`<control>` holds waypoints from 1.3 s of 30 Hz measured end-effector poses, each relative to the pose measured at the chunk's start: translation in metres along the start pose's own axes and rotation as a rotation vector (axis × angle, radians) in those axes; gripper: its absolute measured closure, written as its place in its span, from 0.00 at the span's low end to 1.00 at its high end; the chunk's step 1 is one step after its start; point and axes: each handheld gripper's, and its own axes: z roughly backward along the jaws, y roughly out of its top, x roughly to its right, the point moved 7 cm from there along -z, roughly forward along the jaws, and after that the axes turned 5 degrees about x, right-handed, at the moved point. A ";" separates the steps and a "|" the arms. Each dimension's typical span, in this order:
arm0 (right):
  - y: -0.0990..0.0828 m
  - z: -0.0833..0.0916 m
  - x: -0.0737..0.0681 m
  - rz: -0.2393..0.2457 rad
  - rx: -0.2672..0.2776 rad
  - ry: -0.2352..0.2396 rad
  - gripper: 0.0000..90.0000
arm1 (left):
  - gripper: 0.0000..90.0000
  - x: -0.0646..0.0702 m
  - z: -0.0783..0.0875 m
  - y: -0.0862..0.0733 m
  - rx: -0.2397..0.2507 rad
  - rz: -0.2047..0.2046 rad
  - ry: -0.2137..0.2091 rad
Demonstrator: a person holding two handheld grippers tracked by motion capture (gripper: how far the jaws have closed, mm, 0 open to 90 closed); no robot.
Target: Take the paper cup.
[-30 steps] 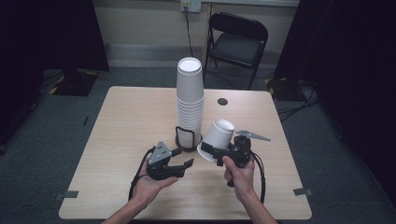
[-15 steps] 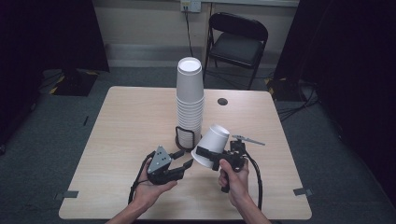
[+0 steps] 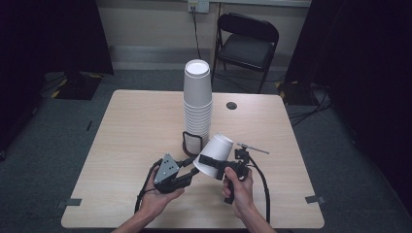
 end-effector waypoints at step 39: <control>-0.028 -0.017 -0.014 -0.158 -0.079 0.070 0.15 | 0.85 -0.005 -0.007 -0.001 0.019 -0.023 0.021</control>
